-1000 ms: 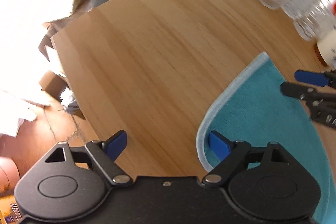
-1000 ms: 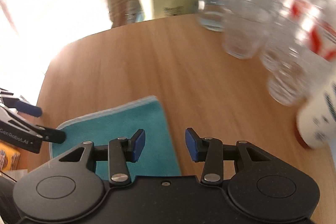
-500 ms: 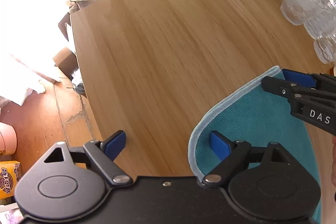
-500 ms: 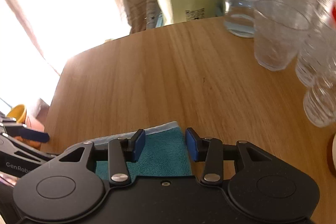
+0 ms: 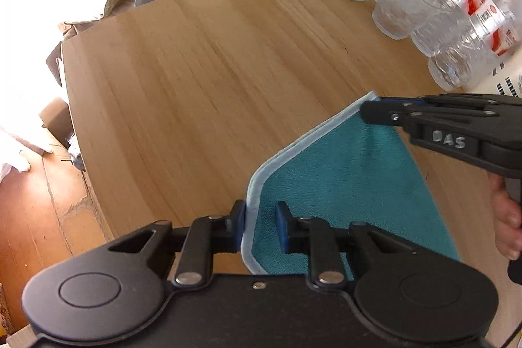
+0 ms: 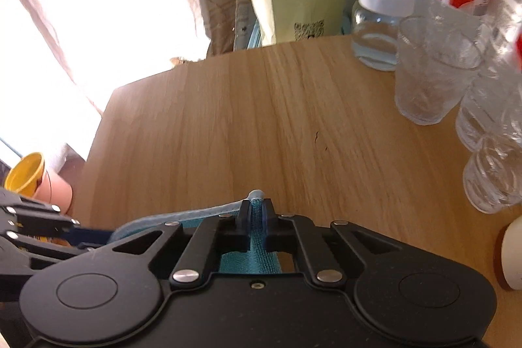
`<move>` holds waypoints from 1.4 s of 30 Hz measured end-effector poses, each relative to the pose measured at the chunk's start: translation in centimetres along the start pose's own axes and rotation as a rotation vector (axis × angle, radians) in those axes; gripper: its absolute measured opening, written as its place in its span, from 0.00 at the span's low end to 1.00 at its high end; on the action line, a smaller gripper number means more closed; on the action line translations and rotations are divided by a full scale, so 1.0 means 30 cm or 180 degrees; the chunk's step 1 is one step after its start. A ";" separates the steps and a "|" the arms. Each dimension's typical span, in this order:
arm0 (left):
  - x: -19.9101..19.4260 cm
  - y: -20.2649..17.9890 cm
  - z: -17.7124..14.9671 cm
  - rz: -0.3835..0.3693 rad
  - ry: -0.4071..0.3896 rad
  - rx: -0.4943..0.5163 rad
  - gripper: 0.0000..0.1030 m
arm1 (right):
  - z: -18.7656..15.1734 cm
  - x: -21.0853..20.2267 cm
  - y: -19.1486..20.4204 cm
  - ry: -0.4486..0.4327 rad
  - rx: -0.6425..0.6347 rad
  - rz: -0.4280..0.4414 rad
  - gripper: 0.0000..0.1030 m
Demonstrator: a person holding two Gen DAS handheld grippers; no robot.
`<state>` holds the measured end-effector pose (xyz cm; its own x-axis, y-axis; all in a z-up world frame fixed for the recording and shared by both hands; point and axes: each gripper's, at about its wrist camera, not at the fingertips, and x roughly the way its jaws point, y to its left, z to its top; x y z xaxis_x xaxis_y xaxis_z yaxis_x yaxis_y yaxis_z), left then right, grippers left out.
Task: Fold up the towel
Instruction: 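Close the right tool on the towel corner while the left tool closes beside it, then lift the gripped towel end with both tools and fold it over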
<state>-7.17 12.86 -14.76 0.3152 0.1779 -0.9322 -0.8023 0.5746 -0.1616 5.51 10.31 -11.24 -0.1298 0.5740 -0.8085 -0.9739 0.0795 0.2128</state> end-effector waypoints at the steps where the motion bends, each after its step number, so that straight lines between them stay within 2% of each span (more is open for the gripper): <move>1: 0.001 0.004 -0.002 -0.0017 -0.0009 -0.0020 0.09 | 0.002 -0.009 0.001 -0.0017 0.0009 0.0004 0.05; 8: 0.014 0.047 0.019 -0.0226 -0.0044 -0.0161 0.06 | 0.023 -0.038 0.014 -0.0051 -0.0046 -0.0076 0.05; 14: 0.017 0.055 0.054 -0.0295 -0.0086 -0.0094 0.05 | 0.054 -0.029 0.003 -0.0084 0.0050 -0.0115 0.05; 30: 0.018 0.210 0.271 -0.0238 -0.0225 0.0057 0.05 | 0.275 0.064 0.066 -0.0255 0.0071 -0.0086 0.05; 35: -0.027 0.229 0.301 -0.0339 -0.0317 0.0244 0.05 | 0.276 0.002 0.094 -0.0356 0.0059 -0.0110 0.05; 42: -0.128 0.183 0.262 -0.0498 -0.0520 0.0429 0.05 | 0.198 -0.142 0.074 -0.0475 0.0279 -0.0257 0.05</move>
<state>-8.80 21.61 -9.54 0.5166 0.1990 -0.8328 -0.6661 0.7045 -0.2448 5.00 12.87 -4.06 -0.0166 0.6768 -0.7360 -0.9592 0.1971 0.2028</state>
